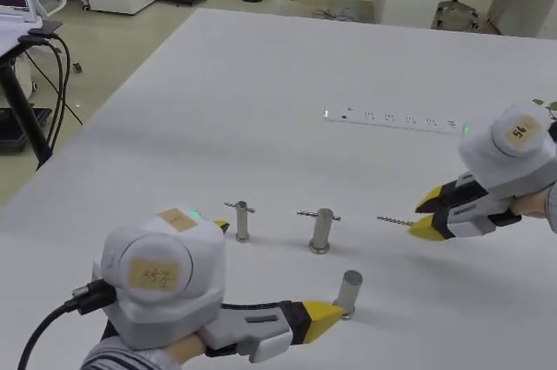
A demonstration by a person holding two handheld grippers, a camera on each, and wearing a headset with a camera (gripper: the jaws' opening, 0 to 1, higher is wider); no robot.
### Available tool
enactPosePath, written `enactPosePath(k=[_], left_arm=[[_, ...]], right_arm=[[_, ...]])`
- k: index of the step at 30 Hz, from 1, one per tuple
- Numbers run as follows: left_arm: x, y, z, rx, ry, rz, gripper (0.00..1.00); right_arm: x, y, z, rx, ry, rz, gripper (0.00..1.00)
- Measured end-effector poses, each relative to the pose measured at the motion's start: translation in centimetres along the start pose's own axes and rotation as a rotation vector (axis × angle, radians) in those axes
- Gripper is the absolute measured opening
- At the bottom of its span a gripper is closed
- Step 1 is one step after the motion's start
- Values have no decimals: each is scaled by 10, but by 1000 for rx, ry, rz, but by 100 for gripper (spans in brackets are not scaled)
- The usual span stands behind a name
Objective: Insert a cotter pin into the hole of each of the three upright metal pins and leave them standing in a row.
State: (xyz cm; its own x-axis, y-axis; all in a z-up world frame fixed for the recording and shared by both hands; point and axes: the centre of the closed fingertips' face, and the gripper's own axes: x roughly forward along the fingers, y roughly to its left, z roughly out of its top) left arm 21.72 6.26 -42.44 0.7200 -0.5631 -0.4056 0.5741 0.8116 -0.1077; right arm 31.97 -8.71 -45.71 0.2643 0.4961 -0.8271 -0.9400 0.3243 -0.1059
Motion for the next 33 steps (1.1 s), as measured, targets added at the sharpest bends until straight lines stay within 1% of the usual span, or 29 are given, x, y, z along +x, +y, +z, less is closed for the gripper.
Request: enactPosePath(k=[5,8,12,22,23,24,25,26,28,29,30,33], left_arm=[[1,-1,-1,-2,2,-6,98],[1,-1,0,-5,0,-7,98],[1,0,0,-10,-2,-4,98],[2,-2,-1,-11,3,-14,96],[2,-2,-1,-11,3,-16,96],[2,-2,-1,-11,4,-17,96],[2,-3,-1,-10,4,-17,96],[2,-3,-1,-9,3,-18,96],[2,-3,-1,-11,2,-20,96],[3,-3,-1,-11,3,-21,95],[3,-3,-1,-10,3,-22,95],[3,-4,0,-10,1,-24,95]], right_arm=[[11,-9,-2,-13,28,11,14],[18,-16,-5,-18,54,10,12],[24,-21,-8,-13,68,15,10],[34,-25,-16,-24,109,35,5],[37,-29,-18,-27,117,37,5],[37,-29,-19,-28,122,41,5],[37,-28,-20,-30,129,48,4],[37,-29,-18,-28,121,48,3],[37,-28,-20,-36,141,54,2],[37,-28,-18,-35,135,60,1],[37,-26,-18,-35,141,67,0],[37,-25,-18,-50,153,69,0]])
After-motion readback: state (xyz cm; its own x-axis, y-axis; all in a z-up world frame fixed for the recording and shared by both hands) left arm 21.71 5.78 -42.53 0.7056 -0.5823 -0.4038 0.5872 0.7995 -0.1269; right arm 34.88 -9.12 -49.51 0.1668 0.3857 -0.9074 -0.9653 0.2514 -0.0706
